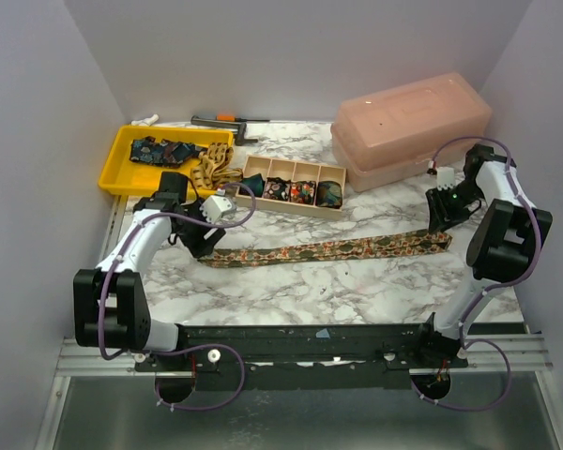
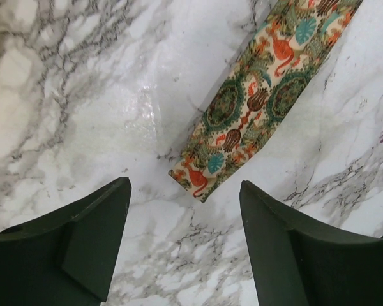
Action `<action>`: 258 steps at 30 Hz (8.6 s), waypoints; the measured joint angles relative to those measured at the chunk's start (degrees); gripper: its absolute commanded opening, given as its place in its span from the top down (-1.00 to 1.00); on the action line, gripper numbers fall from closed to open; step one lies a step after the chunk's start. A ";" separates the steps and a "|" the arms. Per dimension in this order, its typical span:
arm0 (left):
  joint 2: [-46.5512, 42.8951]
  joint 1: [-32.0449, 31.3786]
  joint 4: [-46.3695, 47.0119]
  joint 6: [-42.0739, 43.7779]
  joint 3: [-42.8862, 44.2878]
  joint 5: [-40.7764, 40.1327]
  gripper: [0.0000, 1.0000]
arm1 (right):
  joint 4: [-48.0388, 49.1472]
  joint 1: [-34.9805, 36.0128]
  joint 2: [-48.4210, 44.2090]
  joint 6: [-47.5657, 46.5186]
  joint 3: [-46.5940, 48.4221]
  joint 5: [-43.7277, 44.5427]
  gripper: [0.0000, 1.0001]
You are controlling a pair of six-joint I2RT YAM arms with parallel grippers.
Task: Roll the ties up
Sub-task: Flatten out the tie at the center of the board, then roll the tie at the center of the board.
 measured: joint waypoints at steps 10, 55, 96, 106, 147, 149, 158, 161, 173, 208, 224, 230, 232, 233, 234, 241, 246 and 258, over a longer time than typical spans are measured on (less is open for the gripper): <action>5.90 -6.64 4.42 -1.55 -0.59 -2.73 0.03 | 6.86 -0.02 4.22 4.87 -2.75 3.17 0.48; -21.55 5.03 19.87 -61.20 -10.88 10.45 -0.82 | 14.99 -1.33 -7.98 23.76 11.06 -40.02 -0.99; -11.34 28.26 10.73 -53.16 -5.22 21.57 -0.93 | 40.33 72.41 18.16 9.70 9.07 -0.02 -0.10; -10.05 28.39 12.41 -57.11 -5.81 21.62 -0.89 | 49.88 75.95 15.69 6.12 3.10 5.14 0.27; 8.90 8.96 11.65 -58.45 -3.63 11.02 0.04 | 34.01 54.53 -3.89 26.75 -8.50 -8.81 -0.42; 8.81 8.55 11.74 -58.34 -4.63 11.39 0.04 | 33.99 53.96 -3.98 27.23 -8.50 -9.57 -0.40; 8.57 6.86 13.55 -58.16 -6.47 15.13 0.85 | 33.14 48.74 -4.22 28.79 -9.66 -12.76 -0.33; 6.43 6.60 15.06 -58.66 -7.28 17.42 0.95 | 32.04 46.53 -4.42 28.92 -10.32 -13.57 -0.32; 1.09 -6.78 22.56 -62.53 -7.85 24.92 0.97 | 28.98 42.40 -5.18 30.32 -12.24 -19.78 -0.23; 25.73 -25.31 44.06 -75.43 1.36 26.73 0.03 | 17.49 15.52 -12.76 16.15 -19.23 -1.05 0.26; 13.86 -25.55 44.09 -70.31 0.81 27.34 -0.32 | 23.26 4.79 -9.86 5.49 -25.49 10.82 0.30; 6.60 -24.94 40.98 -65.77 0.28 26.01 -0.36 | 23.37 -2.45 -8.83 0.61 -24.20 11.91 0.30; 5.42 -24.39 40.26 -64.92 -0.85 24.79 -0.36 | 23.28 -4.94 -8.31 -0.87 -23.52 12.33 0.30; 4.92 -23.85 39.87 -64.67 -1.64 24.04 -0.35 | 23.26 -6.12 -7.98 -1.53 -23.15 12.50 0.30; 4.59 -23.30 39.60 -64.54 -2.40 23.47 -0.35 | 23.15 -7.30 -7.61 -2.12 -22.64 12.63 0.30; 3.65 -20.59 38.93 -65.59 -7.67 19.61 -0.36 | 19.23 -10.49 -5.44 -3.78 -16.74 12.68 0.17; 1.22 -20.94 43.93 -66.51 -12.57 19.50 -0.59 | 11.19 -10.38 -6.08 -2.99 -7.74 3.69 0.02; 2.78 -26.67 57.44 -65.99 -13.92 19.23 -0.53 | 0.66 0.15 -8.46 9.22 -6.14 -26.38 0.13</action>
